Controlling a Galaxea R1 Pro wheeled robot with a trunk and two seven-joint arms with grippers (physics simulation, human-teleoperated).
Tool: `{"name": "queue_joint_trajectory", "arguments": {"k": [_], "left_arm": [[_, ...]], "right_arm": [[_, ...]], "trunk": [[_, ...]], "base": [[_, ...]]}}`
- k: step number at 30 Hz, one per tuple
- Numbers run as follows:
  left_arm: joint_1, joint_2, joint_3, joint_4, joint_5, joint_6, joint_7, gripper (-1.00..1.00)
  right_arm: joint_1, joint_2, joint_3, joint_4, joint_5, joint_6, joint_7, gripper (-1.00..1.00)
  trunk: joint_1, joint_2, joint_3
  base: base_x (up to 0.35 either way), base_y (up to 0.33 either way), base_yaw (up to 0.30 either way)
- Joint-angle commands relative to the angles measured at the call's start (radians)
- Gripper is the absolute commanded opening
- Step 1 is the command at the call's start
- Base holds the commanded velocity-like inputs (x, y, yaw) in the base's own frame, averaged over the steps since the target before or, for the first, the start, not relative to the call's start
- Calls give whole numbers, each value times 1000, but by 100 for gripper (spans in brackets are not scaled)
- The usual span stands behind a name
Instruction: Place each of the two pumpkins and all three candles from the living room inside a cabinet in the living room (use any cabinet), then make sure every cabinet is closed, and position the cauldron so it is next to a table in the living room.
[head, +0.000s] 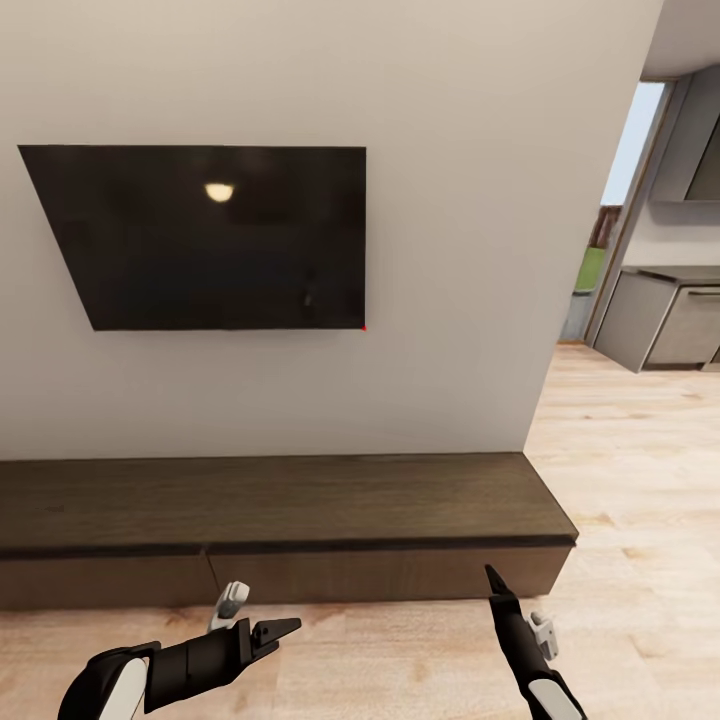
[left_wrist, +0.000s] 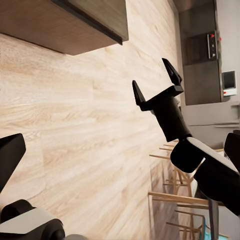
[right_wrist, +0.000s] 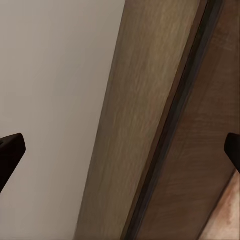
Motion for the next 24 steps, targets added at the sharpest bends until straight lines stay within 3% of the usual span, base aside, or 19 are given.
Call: {"name": "queue_joint_trajectory", "arguments": {"k": [1,24], "left_arm": [[-1,0,1,0,-3,4,-6,100],[-1,-1,1,0,-5,2,-6,100]], "right_arm": [[-1,0,-1,0,-6,1,4,100],[-1,0,-1,2,-6,1,4,100]], "trunk": [[4,-8,-4],[92,-169,-76]], "base": [[0,0,0],[0,0,0]]}}
